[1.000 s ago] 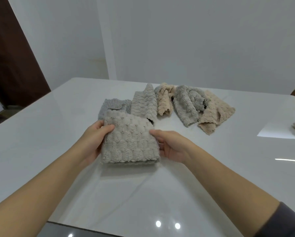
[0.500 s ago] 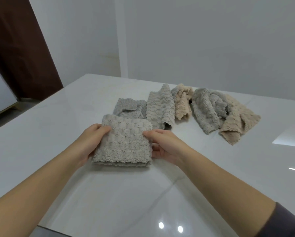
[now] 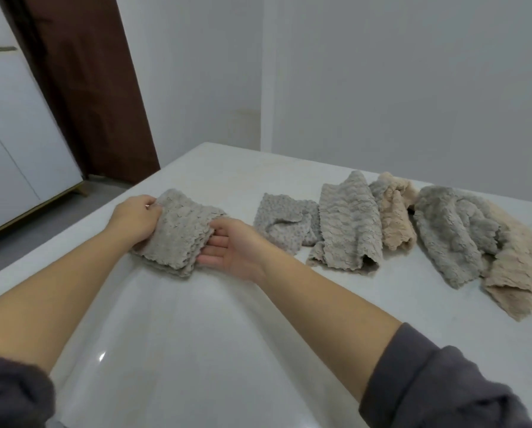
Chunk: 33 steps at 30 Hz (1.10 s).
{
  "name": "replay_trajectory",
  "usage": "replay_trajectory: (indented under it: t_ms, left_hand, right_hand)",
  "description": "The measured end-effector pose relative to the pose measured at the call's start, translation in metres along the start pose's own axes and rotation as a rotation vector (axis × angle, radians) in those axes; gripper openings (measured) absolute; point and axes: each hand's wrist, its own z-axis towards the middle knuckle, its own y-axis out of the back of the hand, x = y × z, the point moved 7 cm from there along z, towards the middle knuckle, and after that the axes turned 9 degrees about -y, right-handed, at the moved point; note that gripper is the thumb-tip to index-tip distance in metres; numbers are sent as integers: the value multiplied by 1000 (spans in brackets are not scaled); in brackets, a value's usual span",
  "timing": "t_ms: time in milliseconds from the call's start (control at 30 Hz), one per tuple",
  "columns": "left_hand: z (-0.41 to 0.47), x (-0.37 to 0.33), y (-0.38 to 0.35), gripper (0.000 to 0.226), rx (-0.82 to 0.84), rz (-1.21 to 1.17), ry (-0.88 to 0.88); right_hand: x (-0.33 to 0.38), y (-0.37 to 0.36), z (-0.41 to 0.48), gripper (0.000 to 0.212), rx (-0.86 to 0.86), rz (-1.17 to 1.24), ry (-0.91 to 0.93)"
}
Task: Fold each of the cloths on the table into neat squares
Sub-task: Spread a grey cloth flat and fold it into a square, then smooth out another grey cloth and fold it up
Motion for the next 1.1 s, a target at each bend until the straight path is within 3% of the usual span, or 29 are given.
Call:
replay_trajectory:
  t_ms: [400, 500, 567, 667, 767, 833, 933, 1100]
  left_hand:
    - [70, 56, 13, 28, -129, 209, 35]
    - [68, 61, 3, 32, -58, 379, 95]
    - [67, 53, -5, 37, -2, 513, 83]
    - [65, 34, -19, 45, 28, 516, -45]
    - [56, 30, -45, 56, 171, 474, -92]
    - [50, 35, -55, 60, 234, 483, -77]
    - [50, 32, -51, 60, 201, 510, -79]
    - [26, -26, -58, 52, 86, 402, -311]
  right_hand:
    - [15, -38, 51, 50, 63, 20, 38]
    - [11, -38, 57, 47, 35, 16, 56]
    - [11, -33, 59, 47, -31, -139, 151]
    - [18, -31, 48, 58, -181, -705, 394]
    - [18, -40, 41, 46, -254, -1098, 594]
    - [11, -41, 39, 42, -243, -1190, 579]
    - [5, -34, 32, 50, -221, -1285, 571]
    - [30, 12, -13, 47, -372, -1406, 716]
